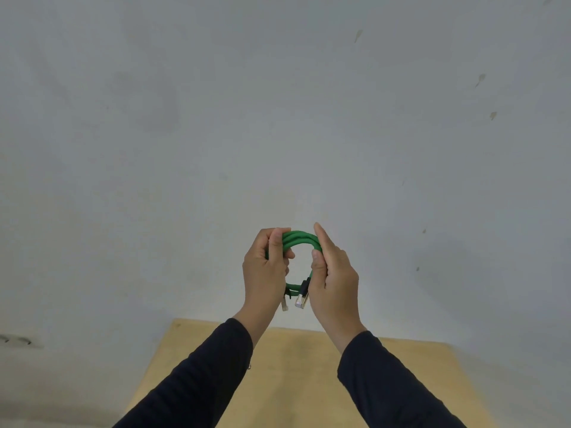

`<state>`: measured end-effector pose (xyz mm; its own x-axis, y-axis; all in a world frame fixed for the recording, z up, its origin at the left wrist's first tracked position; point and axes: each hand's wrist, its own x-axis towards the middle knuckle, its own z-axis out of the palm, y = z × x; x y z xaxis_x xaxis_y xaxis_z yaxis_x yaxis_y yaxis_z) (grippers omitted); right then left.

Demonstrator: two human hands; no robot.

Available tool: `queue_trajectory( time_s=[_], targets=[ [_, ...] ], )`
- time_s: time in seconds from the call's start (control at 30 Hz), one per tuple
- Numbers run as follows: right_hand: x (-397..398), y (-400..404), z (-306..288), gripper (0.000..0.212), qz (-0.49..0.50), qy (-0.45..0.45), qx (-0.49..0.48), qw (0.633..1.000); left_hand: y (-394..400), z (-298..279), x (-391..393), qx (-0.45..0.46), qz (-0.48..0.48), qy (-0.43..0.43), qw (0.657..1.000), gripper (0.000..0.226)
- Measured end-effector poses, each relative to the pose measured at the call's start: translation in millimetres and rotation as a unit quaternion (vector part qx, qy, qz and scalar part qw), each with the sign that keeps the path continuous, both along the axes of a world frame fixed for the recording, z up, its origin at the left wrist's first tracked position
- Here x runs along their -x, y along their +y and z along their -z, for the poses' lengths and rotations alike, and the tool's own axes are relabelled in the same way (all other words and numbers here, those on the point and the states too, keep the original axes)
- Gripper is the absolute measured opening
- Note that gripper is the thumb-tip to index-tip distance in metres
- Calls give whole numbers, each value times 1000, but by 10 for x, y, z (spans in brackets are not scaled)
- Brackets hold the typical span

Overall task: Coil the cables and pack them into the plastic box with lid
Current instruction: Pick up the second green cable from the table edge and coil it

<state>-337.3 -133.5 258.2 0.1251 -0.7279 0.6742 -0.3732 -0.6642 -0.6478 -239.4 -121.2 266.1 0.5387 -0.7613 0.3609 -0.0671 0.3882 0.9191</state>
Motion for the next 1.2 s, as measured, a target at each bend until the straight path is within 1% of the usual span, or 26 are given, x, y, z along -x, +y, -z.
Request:
queue_trajectory(
  time_s=[0.13,0.23,0.57,0.7,0.9,0.97,1.1,1.2],
  targets=[
    [8,73,161,36,17,20,-17,1000,99,195,-16,-35,6,-13,999,26],
    [22,207,345,35,35,35,-47,998,212,420,-6,-67,13,-24,997,26],
    [229,969,1319,34,73,78,-173,979,923,1525,127,-169,77,-47,982,24],
    [318,1365,1661,34,53,85,-225,969,1333,1888,169,-216,79,-53,972,20],
    [380,1806,2079,36,10,117,-308,944,1872,2266,205,-296,45,-83,951,19],
    [367,1888,2208,41,-1,133,-322,938,1986,2350,197,-313,39,-108,943,20],
    [301,1876,2378,37,-13,182,-322,929,2010,2447,173,-347,19,-150,926,20],
    [246,1808,2421,37,-17,226,-303,926,1950,2516,153,-386,17,-187,903,20]
  ],
)
